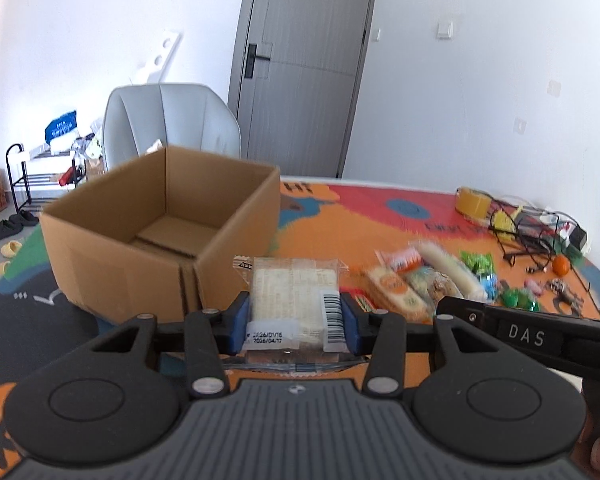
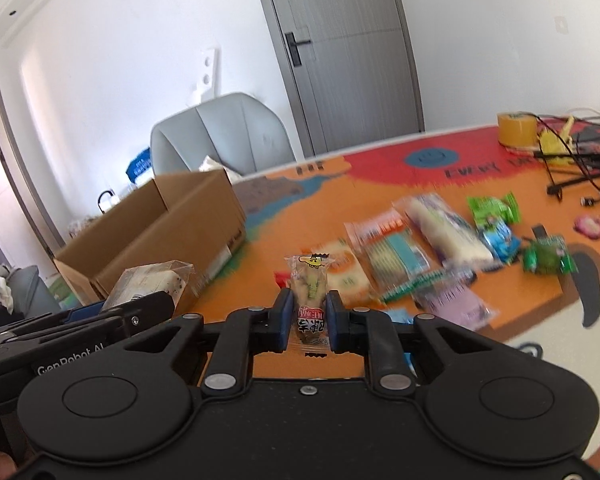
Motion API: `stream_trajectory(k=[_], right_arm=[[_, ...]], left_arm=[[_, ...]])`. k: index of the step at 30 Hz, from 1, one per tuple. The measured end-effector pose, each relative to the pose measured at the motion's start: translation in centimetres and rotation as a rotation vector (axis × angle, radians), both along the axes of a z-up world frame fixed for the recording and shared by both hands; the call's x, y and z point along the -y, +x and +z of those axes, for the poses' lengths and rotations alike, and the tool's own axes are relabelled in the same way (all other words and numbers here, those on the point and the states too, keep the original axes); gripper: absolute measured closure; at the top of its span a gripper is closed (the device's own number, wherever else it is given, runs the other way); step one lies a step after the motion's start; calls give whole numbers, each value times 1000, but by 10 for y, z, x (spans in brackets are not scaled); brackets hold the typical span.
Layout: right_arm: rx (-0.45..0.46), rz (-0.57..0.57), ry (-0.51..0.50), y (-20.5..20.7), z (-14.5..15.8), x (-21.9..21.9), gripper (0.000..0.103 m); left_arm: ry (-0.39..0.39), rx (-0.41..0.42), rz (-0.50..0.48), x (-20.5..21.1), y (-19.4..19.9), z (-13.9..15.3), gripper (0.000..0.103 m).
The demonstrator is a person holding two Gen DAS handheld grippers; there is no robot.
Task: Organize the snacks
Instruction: 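Carry both held snacks over the cardboard box and open both tools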
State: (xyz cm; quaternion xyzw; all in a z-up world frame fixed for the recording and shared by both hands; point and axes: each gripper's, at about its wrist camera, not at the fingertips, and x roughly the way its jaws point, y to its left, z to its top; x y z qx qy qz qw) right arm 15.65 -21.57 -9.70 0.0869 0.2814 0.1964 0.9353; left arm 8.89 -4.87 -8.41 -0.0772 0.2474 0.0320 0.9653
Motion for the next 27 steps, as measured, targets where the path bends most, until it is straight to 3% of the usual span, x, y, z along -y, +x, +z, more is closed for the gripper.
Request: stream_trajectory(k=[19,27], right_arm=[[97,43,68,23,40,-41,84],[104,101,86,33,48,-73,84]], left_arm=[[-5,116,72,-47,12,43,58],[-15,128,121,-75,21,45,58]])
